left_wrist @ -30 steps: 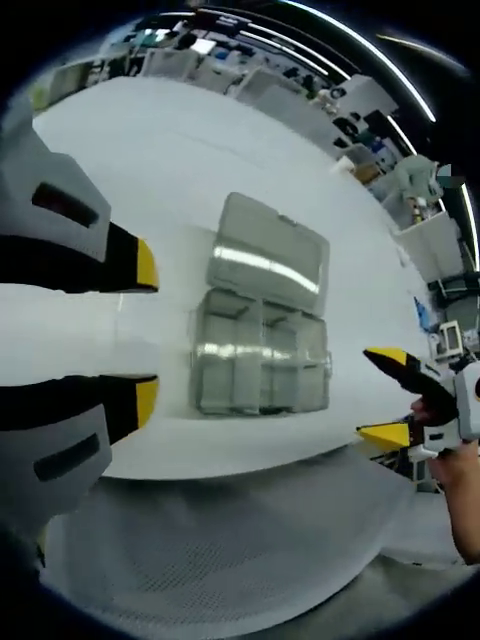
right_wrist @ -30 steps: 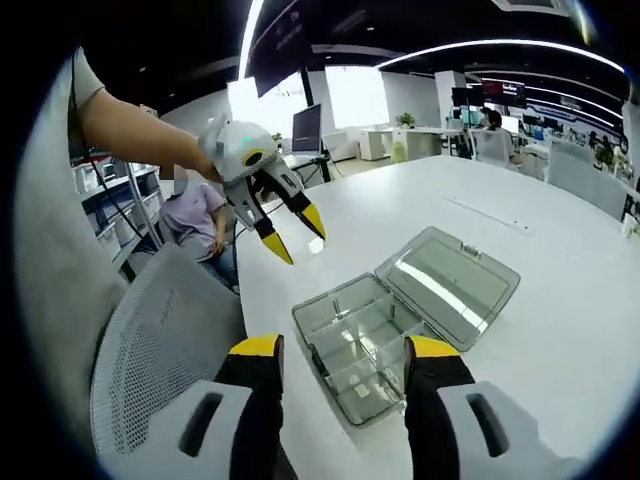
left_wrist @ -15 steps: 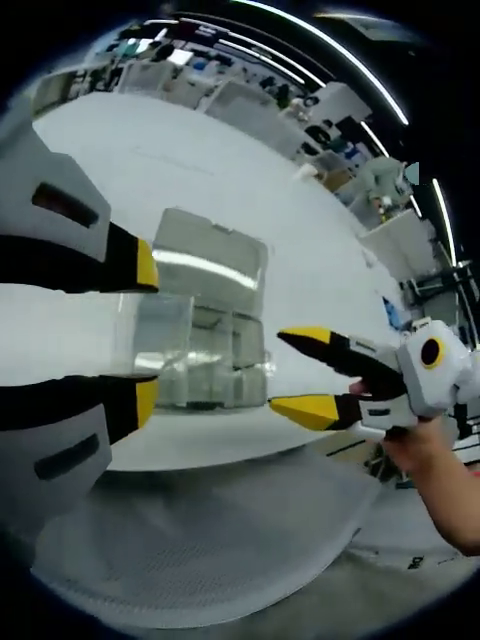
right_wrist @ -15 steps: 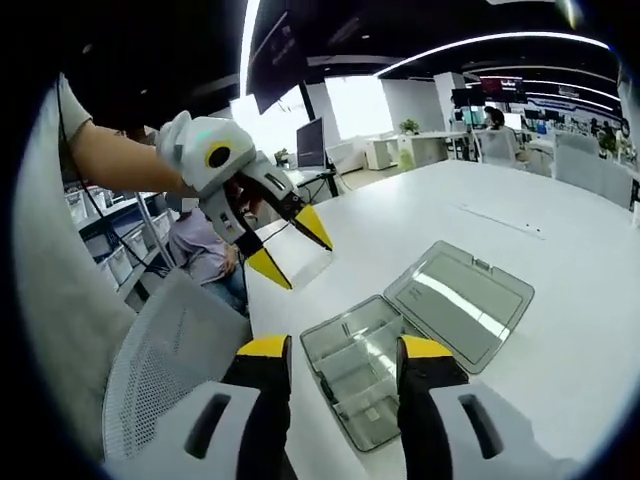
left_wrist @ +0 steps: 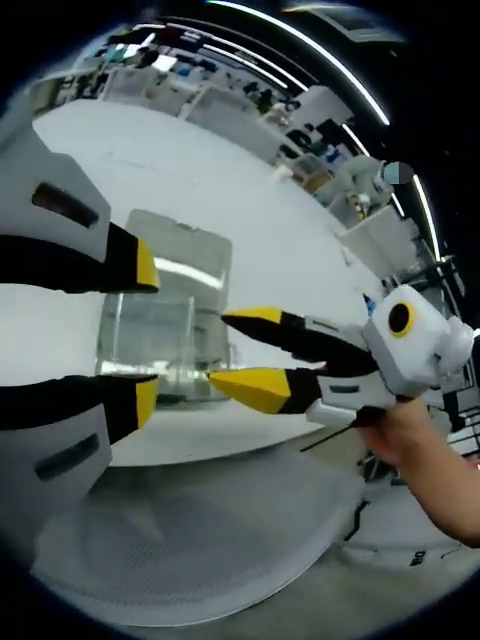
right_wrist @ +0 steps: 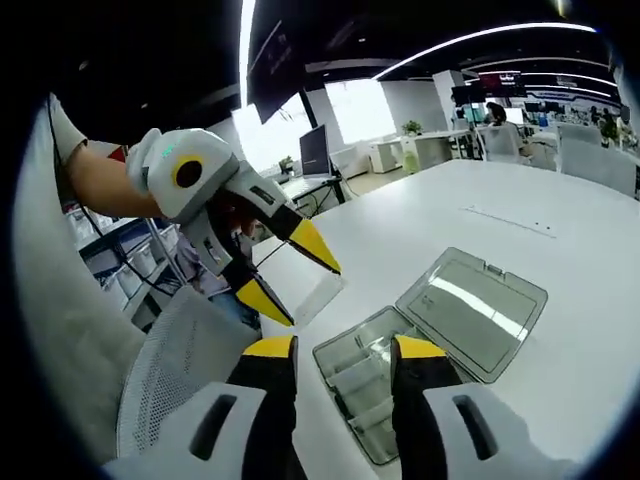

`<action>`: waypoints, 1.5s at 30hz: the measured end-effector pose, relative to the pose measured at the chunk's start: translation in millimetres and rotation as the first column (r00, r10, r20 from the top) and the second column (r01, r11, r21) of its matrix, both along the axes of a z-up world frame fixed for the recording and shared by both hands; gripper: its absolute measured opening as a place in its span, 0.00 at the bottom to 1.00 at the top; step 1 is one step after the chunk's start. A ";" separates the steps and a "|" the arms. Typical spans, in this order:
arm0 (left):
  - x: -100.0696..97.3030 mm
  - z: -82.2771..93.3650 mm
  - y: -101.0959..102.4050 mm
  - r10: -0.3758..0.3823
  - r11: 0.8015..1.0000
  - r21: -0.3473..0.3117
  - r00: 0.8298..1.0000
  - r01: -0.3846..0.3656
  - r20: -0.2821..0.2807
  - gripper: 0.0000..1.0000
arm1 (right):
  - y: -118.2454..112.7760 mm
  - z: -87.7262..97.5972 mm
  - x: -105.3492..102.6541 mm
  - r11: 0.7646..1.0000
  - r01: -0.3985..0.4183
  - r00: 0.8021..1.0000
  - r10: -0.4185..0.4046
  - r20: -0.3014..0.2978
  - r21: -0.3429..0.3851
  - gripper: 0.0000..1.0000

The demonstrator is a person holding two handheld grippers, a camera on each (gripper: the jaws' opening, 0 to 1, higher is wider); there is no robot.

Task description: Insert the divider into the dual guide fixture by aligning both edges with the guide slots and pushing it downward to the bottom, including one-sided entry, uneven engagement, binding, and posture correction.

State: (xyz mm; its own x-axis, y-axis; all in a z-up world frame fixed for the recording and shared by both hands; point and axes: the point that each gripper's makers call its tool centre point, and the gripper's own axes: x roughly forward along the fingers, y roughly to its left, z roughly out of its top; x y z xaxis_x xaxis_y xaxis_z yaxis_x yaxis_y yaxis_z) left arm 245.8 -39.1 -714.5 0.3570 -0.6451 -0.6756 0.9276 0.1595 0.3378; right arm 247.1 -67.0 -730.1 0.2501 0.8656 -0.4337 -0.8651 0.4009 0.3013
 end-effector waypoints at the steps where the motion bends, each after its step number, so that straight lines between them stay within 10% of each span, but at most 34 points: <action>1: -0.3 1.5 -1.3 -0.002 1.000 -0.003 1.000 0.002 0.004 0.28 | 1.1 -0.2 -0.3 1.000 -0.001 1.000 0.001 -0.007 0.004 0.32; 45: 9.6 19.4 -14.3 -0.017 0.999 -0.028 0.984 0.022 0.179 0.28 | 19.7 29.7 5.8 0.975 0.015 0.988 0.019 -0.153 0.220 0.05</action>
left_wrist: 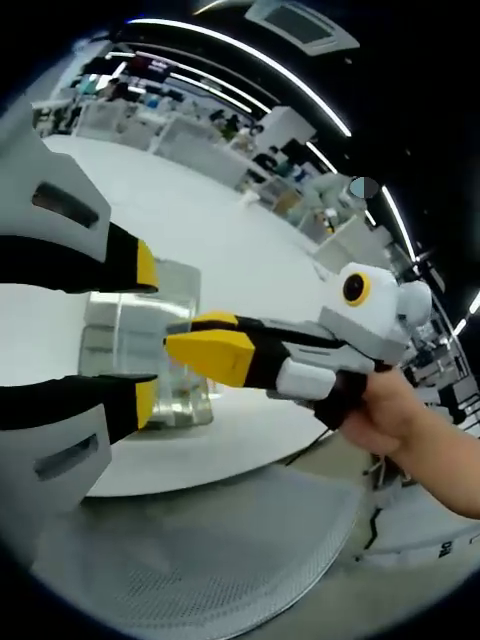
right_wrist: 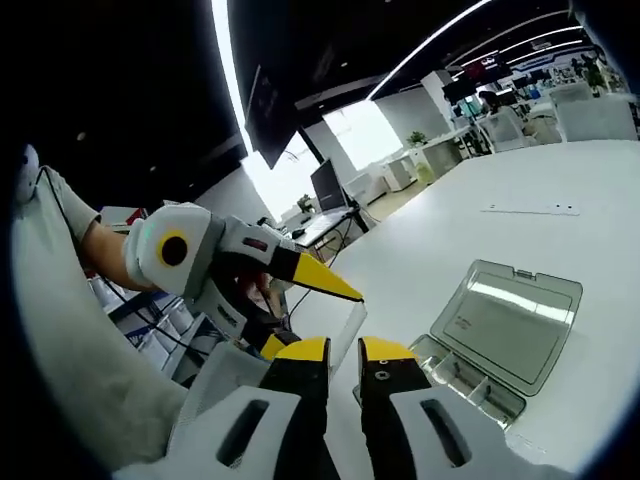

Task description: Insert the divider into the dual guide fixture by aligning both edges with the guide slots and pushing it downward to the bottom, including one-sided entry, uneven engagement, binding, and posture correction.

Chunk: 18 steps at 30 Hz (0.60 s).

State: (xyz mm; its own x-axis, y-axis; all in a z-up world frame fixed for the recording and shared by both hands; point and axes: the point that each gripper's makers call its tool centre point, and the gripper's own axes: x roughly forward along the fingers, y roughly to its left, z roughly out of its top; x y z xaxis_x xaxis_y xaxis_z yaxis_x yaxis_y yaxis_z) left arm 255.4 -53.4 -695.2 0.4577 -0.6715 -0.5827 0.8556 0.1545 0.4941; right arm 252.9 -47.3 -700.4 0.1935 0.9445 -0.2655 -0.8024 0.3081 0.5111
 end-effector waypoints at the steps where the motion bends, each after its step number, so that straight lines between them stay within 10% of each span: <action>1: 0.0 0.6 -0.4 0.001 1.000 -0.004 1.000 -0.001 0.002 0.28 | 0.7 0.2 -0.1 1.000 -0.001 1.000 0.001 -0.004 0.003 0.04; 18: -0.9 2.6 -0.8 0.003 1.000 -0.002 0.999 -0.003 0.033 0.28 | 4.2 0.5 -1.9 1.000 -0.017 1.000 0.017 -0.003 0.004 0.00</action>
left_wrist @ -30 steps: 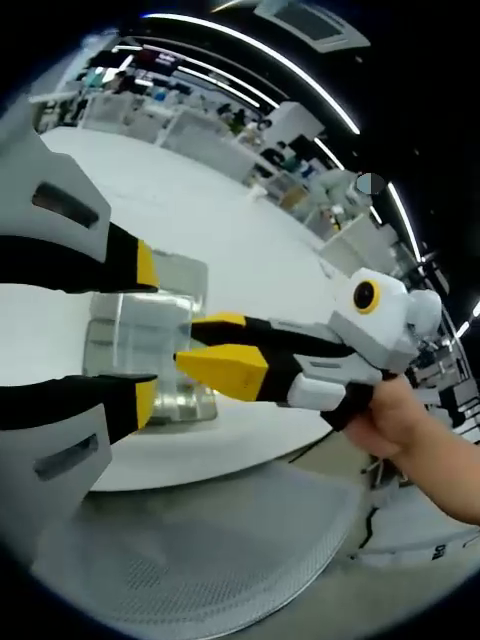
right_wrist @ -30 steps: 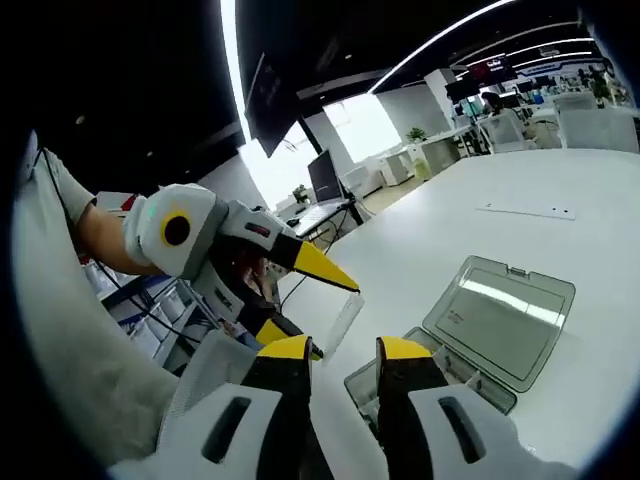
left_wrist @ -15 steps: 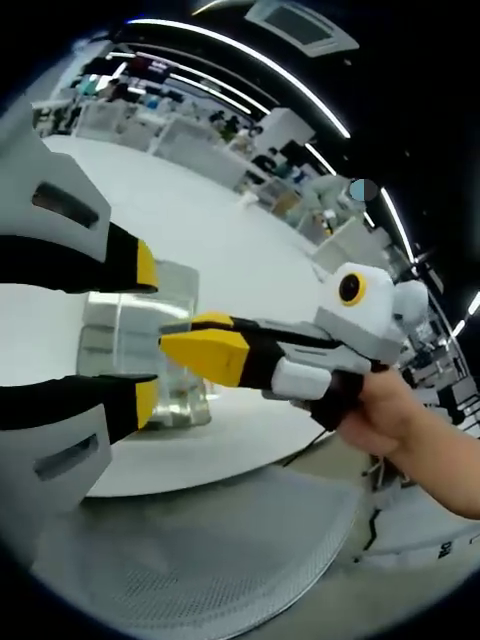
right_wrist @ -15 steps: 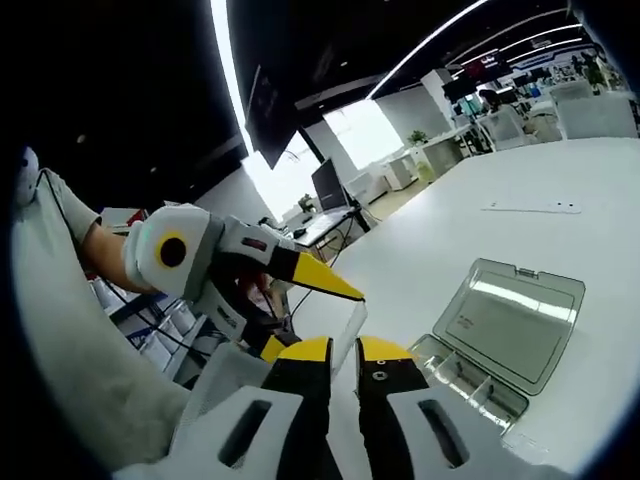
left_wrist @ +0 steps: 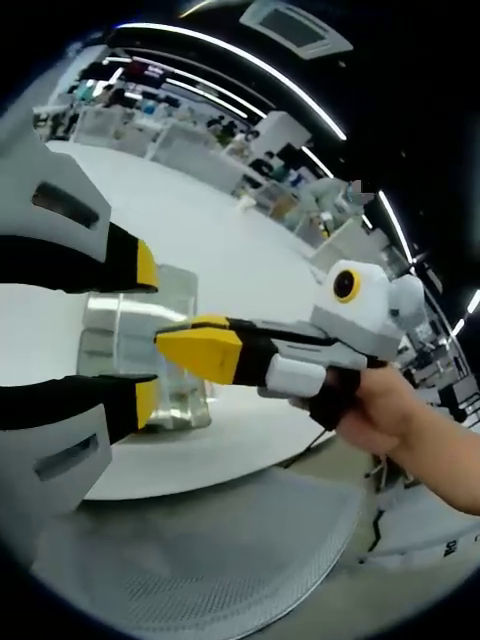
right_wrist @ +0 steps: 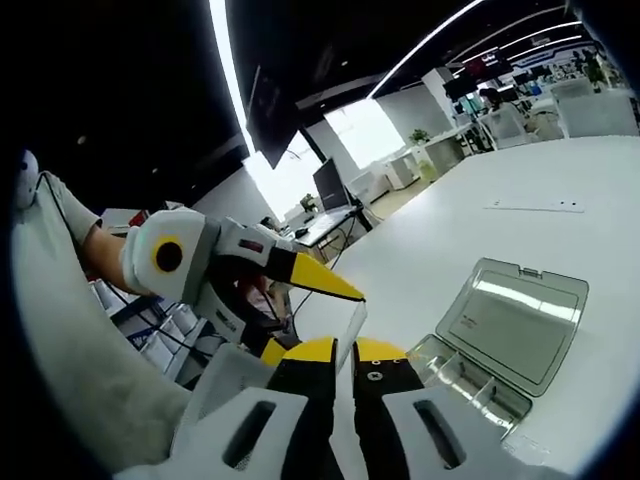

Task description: Insert the divider into the dual guide fixture by aligning both edges with the guide slots and pushing it downward to the bottom, including one-sided entry, uneven engagement, binding, and posture correction.

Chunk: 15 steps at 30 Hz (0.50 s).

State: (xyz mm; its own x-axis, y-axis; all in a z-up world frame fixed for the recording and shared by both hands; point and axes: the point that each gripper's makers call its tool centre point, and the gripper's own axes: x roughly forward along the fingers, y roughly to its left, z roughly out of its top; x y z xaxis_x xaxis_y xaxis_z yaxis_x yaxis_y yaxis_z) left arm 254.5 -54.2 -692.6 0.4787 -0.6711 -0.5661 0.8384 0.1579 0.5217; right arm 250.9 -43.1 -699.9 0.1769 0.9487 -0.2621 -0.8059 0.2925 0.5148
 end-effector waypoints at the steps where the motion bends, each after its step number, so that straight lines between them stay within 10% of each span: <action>1: 0.1 0.0 0.1 0.000 1.000 0.001 1.000 0.000 0.000 0.28 | 0.0 -1.2 -0.5 1.000 -0.002 1.000 0.002 -0.003 -0.004 0.00; 15: 0.3 1.8 -1.5 -0.012 1.000 0.001 1.000 0.012 0.019 0.29 | -1.3 0.7 0.4 1.000 0.001 1.000 0.000 -0.024 0.015 0.00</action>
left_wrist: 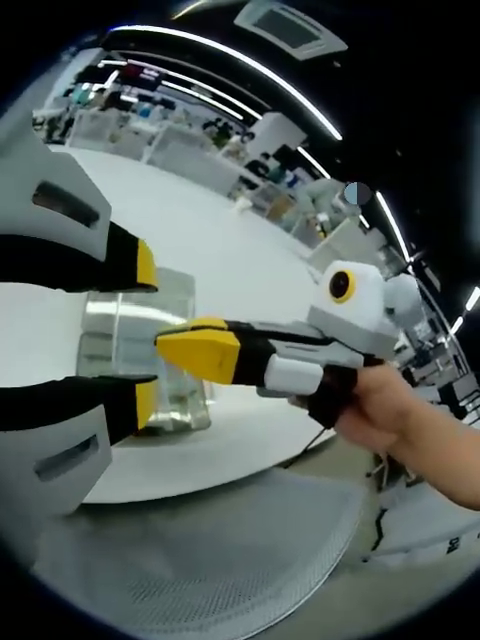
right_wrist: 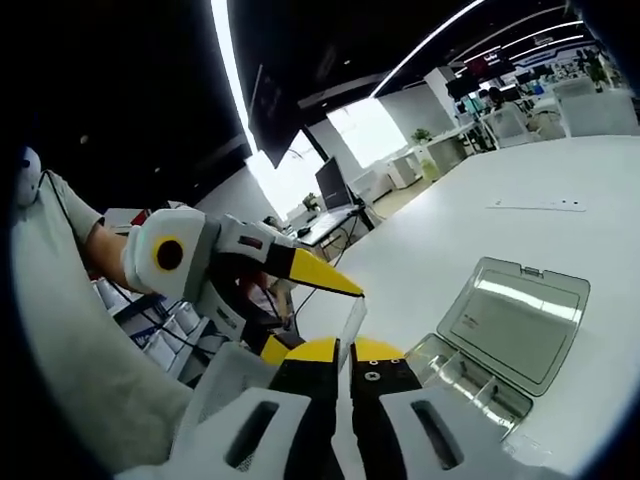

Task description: Insert the divider into the dual guide fixture by aligning both edges with the guide slots and pushing it downward to the bottom, including one-sided entry, uneven engagement, binding, and posture correction.

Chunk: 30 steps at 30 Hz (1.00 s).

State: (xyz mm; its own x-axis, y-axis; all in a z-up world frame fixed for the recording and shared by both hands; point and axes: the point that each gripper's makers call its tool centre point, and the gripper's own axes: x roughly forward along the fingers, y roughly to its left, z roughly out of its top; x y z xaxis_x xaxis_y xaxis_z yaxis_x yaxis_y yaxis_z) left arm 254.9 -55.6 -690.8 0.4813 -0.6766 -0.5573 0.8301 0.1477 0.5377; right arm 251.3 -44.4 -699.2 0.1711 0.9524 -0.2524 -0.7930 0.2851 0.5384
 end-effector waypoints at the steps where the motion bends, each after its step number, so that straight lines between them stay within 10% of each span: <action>1: 0.3 0.7 -0.2 -0.003 1.000 0.002 1.000 0.003 0.009 0.30 | -0.4 0.3 1.0 1.000 0.002 1.000 -0.002 0.000 0.000 0.00; 14: -0.9 5.1 0.4 -0.012 1.000 -0.003 1.000 0.012 -0.014 0.30 | 1.1 -2.8 0.2 1.000 -0.005 0.998 0.006 0.061 -0.018 0.00; 30: -2.0 10.9 3.9 -0.032 0.999 -0.003 0.945 0.032 -0.325 0.16 | -8.7 -1.6 -11.4 0.995 -0.074 0.968 0.089 0.235 -0.070 0.00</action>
